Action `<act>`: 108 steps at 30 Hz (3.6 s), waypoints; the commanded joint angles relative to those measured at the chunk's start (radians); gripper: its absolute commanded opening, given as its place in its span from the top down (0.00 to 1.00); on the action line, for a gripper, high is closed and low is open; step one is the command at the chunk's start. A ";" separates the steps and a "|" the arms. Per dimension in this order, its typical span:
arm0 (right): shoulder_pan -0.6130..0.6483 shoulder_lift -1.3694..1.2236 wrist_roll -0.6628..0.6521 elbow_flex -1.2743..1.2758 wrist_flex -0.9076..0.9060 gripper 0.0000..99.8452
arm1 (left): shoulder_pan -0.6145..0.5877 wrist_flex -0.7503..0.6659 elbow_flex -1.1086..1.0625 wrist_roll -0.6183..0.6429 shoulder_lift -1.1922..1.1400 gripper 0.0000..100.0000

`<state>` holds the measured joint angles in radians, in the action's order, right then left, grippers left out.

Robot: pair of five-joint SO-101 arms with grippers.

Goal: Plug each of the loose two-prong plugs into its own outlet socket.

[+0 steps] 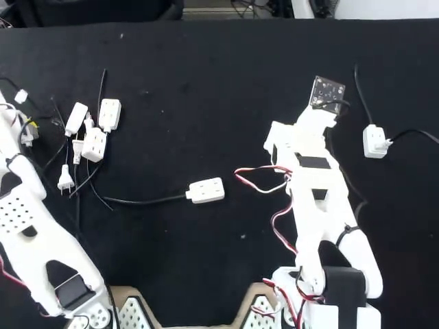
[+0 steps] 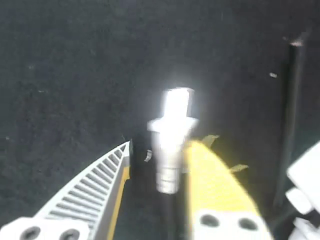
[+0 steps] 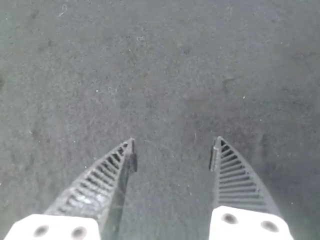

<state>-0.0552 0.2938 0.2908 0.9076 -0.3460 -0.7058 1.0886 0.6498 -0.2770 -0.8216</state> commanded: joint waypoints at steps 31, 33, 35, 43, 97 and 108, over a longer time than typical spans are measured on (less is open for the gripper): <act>0.017 0.042 0.002 -0.010 0.025 0.77 | -0.116 0.674 0.455 -0.023 0.149 0.97; 0.017 0.042 0.002 -0.010 0.025 0.77 | -0.139 0.674 0.357 -0.025 0.224 0.97; 0.018 0.042 0.002 -0.010 0.025 0.77 | -0.151 0.674 0.231 -0.025 0.318 0.97; 0.058 0.042 0.002 -0.004 0.025 0.77 | -0.041 0.666 -0.303 -0.074 0.787 0.97; -0.416 0.248 0.121 0.067 -0.560 0.77 | 1.368 -0.310 -1.107 0.279 0.930 0.72; -0.207 0.248 0.025 0.128 -0.479 0.77 | 1.020 -0.029 -1.078 0.192 1.039 0.74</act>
<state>-0.3713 0.5071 0.3874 1.0380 -0.8462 0.4971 1.0579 -0.3920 -0.0698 0.1741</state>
